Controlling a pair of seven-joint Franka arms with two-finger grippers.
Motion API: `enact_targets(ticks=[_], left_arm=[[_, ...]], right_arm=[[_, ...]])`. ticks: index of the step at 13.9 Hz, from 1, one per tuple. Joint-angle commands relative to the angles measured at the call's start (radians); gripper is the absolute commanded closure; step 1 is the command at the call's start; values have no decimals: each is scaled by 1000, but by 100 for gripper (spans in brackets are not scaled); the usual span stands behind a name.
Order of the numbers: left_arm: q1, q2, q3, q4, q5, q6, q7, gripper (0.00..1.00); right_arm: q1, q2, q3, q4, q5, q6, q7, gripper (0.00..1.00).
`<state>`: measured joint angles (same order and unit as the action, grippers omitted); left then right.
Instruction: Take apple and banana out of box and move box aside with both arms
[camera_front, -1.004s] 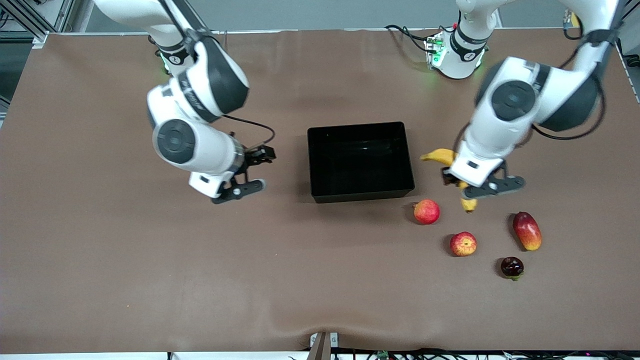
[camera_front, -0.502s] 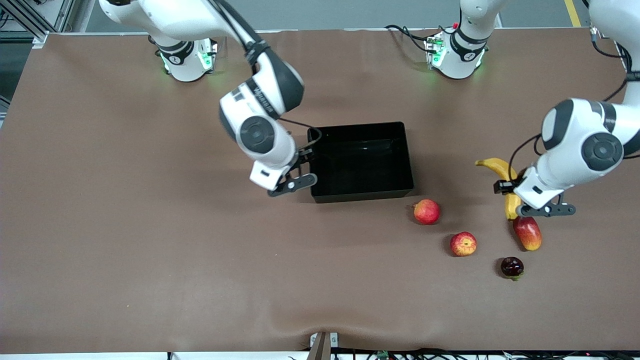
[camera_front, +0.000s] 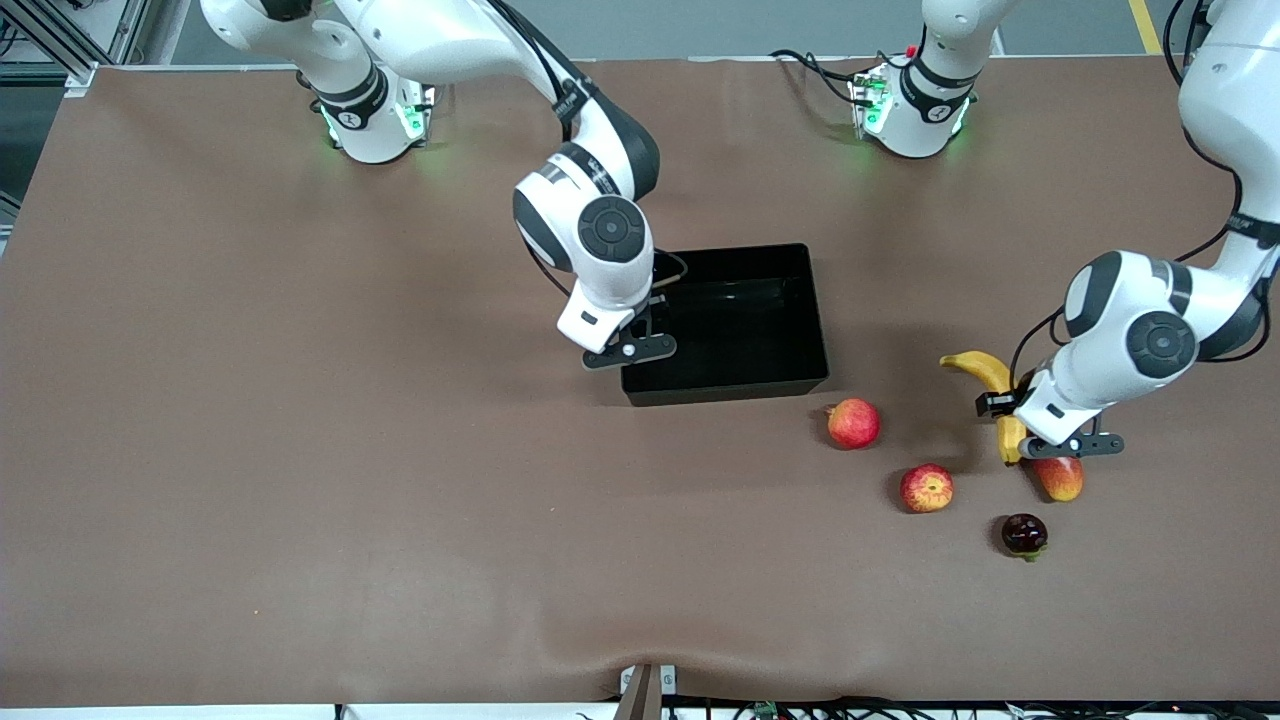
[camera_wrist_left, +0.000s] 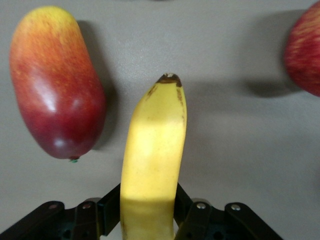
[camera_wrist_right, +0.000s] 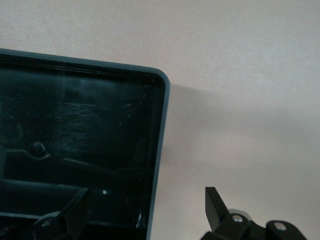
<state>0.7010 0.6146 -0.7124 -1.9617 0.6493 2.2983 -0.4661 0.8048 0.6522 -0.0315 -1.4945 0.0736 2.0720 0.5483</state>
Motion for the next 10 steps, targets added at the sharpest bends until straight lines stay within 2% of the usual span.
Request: enact_targets(ticks=[1,2,3,4,5,6,7,10], left_arm=[[-21,65,-1,29,125,33,-130,100],[-23,85,-2,35,151,41,-150,96],[-23,97,-1,49,154,41,-152,78],[-24,100,-1,52,154,41,-152,54],[-24,99,-2,52,154,41,-152,20],[-23,94,-2,52,154,41,-141,0],[-23,87,-5,58,154,41,-138,0],[-18,34,-48,82,139,-20,-140,0]], right_arm=[[19,3,-10,-41,-11,51,25,0],[19,15,-10,-39,-11,53,25,0],[20,21,-10,-41,-11,56,25,0],[21,23,-10,-41,-9,56,25,11],[21,23,-10,-42,-9,56,25,39],[22,23,-10,-43,-9,54,25,74],[24,21,-10,-43,-9,53,25,100],[24,15,-10,-46,-9,42,27,100]])
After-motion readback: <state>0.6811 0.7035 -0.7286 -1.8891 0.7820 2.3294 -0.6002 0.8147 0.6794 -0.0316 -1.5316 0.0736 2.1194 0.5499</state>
